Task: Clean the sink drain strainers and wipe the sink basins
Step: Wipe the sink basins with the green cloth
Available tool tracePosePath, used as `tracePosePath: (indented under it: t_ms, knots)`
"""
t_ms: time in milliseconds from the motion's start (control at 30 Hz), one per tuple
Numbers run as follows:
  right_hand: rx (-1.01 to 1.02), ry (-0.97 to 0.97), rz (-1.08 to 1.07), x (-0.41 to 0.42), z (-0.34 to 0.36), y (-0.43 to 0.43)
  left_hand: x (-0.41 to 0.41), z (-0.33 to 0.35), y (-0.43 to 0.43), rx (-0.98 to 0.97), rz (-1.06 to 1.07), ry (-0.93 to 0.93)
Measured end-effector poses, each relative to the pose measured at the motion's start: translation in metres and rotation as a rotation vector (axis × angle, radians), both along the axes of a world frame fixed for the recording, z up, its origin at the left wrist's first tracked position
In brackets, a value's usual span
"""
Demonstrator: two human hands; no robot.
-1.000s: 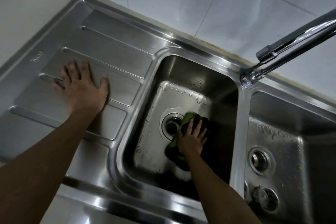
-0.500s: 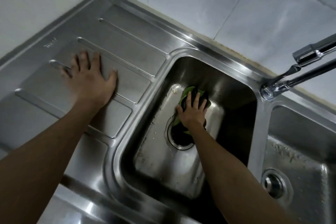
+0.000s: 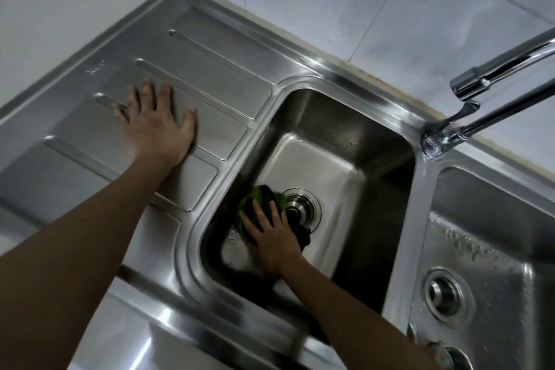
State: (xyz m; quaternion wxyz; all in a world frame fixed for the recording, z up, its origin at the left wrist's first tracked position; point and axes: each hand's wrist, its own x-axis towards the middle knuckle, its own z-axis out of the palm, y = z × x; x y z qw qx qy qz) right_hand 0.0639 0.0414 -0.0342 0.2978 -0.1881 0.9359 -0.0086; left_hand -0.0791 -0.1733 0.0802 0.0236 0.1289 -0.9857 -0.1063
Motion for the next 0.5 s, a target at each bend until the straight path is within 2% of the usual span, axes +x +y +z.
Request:
tracePosePath:
  t_ms: [133,233,333,500]
  knots:
    - [0.001,-0.148,0.245,0.033,0.006,0.019,0.002,0.001,-0.003,0.031,-0.004,-0.001]
    - [0.068,-0.226,0.308,0.051,0.012,0.052,0.002,0.003,-0.004,0.062,-0.014,0.005]
    - [0.189,-0.301,0.064,0.059,0.016,0.075,0.003,0.004,-0.005,0.087,-0.019,0.01]
    - [0.234,-0.215,-0.475,0.029,0.011,0.075,0.003,0.002,-0.007,0.098,-0.019,0.023]
